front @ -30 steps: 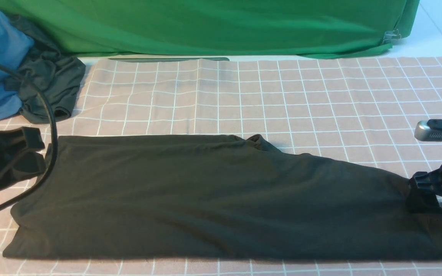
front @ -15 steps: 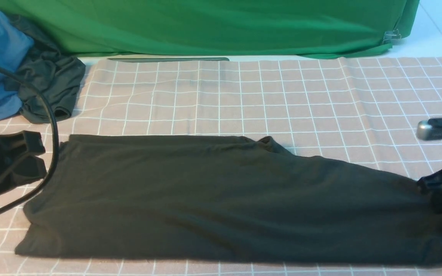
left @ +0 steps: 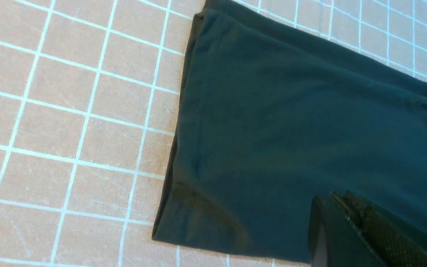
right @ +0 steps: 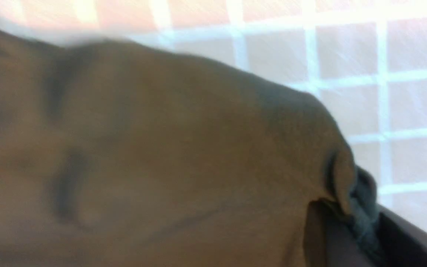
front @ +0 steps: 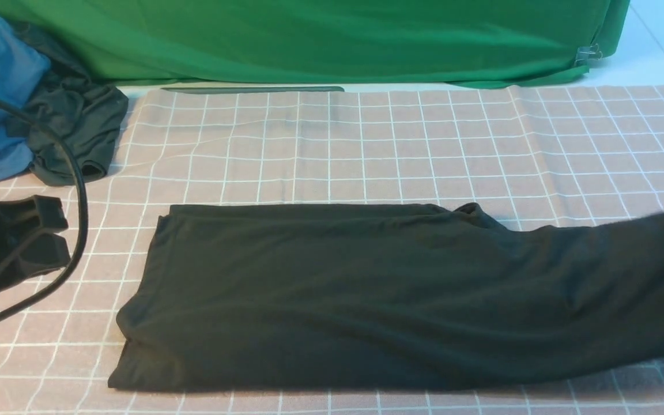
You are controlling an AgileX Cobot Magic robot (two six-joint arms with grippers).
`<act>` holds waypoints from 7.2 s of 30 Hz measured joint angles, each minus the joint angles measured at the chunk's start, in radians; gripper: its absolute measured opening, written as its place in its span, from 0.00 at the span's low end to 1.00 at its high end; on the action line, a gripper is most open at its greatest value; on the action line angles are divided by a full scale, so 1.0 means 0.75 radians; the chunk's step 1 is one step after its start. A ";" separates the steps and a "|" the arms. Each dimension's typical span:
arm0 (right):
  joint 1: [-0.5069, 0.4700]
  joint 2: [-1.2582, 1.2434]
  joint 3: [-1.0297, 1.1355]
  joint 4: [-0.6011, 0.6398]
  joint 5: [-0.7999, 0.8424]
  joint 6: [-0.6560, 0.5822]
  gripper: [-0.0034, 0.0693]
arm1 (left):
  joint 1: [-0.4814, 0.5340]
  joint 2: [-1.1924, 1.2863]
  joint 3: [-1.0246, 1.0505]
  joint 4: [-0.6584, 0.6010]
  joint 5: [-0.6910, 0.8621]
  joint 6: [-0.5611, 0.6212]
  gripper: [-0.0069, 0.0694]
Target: Fold a long-sleeved shirt over a pink coffee tablecloth.
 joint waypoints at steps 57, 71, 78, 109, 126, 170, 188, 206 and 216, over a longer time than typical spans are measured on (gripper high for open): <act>1.314 0.933 -0.832 0.849 -0.795 0.231 0.34 | 0.000 0.000 0.000 -0.119 -0.016 0.061 0.15; 1.252 0.858 -0.866 0.855 -0.706 0.030 0.47 | 0.000 0.000 0.000 -0.109 -0.026 0.060 0.15; 1.039 0.641 -0.939 0.722 -0.198 -0.188 0.21 | 0.000 0.025 0.000 -0.243 -0.074 0.089 0.15; 1.092 0.412 0.067 0.474 -0.430 -0.166 0.10 | -0.421 0.822 0.153 0.238 -0.483 -0.336 0.15; 1.087 0.420 0.067 0.473 -0.424 -0.164 0.10 | -0.428 0.589 0.223 0.405 -0.511 -0.477 0.15; 1.087 0.403 0.067 0.446 -0.408 -0.164 0.10 | -0.428 0.718 0.180 0.025 -0.427 -0.272 0.15; 1.087 0.211 0.064 0.415 -0.370 -0.130 0.10 | -0.428 0.544 -0.165 0.508 -0.291 -0.659 0.15; 1.087 0.206 0.064 0.353 -0.362 -0.129 0.10 | -0.428 0.820 -0.266 0.316 -0.226 -0.482 0.15; 1.087 0.197 0.160 0.266 -0.394 -0.102 0.10 | -0.428 0.798 -0.086 0.085 -0.264 -0.259 0.15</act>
